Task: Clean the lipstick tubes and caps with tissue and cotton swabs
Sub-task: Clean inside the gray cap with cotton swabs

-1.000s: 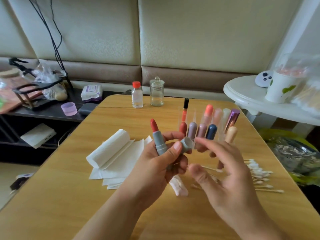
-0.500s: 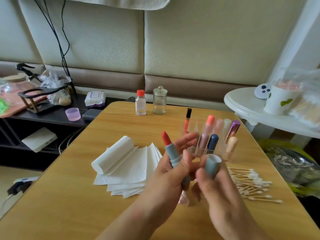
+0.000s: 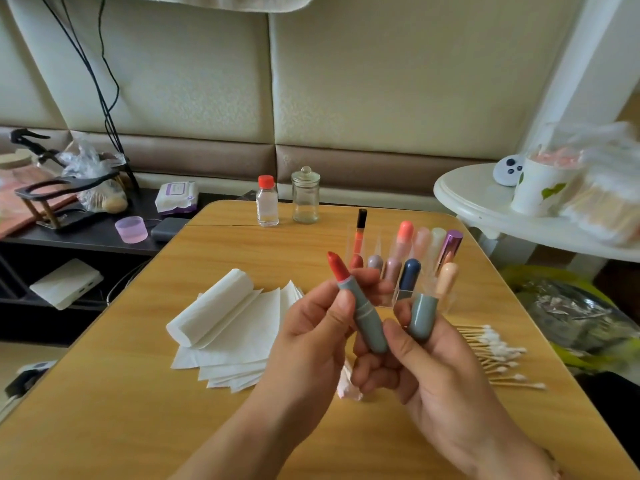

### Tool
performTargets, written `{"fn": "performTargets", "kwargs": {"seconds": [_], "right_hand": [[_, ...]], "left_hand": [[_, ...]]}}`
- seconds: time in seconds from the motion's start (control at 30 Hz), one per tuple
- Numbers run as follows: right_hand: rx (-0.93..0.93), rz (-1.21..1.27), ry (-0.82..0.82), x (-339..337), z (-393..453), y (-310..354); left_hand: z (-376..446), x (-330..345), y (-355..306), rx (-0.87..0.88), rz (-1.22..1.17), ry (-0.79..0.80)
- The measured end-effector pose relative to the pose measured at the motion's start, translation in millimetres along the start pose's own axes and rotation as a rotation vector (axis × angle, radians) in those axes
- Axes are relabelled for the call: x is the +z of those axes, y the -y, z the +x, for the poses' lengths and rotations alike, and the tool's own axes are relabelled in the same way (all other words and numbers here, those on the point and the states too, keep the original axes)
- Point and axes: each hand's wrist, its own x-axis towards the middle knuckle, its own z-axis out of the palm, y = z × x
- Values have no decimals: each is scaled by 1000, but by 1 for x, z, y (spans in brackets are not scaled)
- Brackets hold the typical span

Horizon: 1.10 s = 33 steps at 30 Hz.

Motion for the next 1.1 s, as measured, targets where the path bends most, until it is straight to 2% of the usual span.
{"fn": "performTargets", "kwargs": {"seconds": [0.13,0.33,0.43,0.5,0.63,0.77,0.97,1.1], "right_hand": [[-23,-90,-106,-4,-1,-3],[-275,-511,-272,-1,-5,-5],[-325,-635,-299,0,-8,-9],[-308,-608,-284,1,-8,-8],[-199,-418,-210,1,-4,0],[-156,-255,-145,4,-4,3],[-332,-440,-212,3,-8,1],[-400,-513,-232,3,-10,-3]], "left_hand": [[1,-1,0,43,46,-31],[1,1,9,57,53,-209],[1,3,9,19,4,-290],[0,4,8,-1,-19,-300],[-1,5,5,-51,-74,-140],[-1,8,1,-87,-134,-128],[-1,6,1,-26,-1,-214],[-3,8,2,-16,-4,-225]]}}
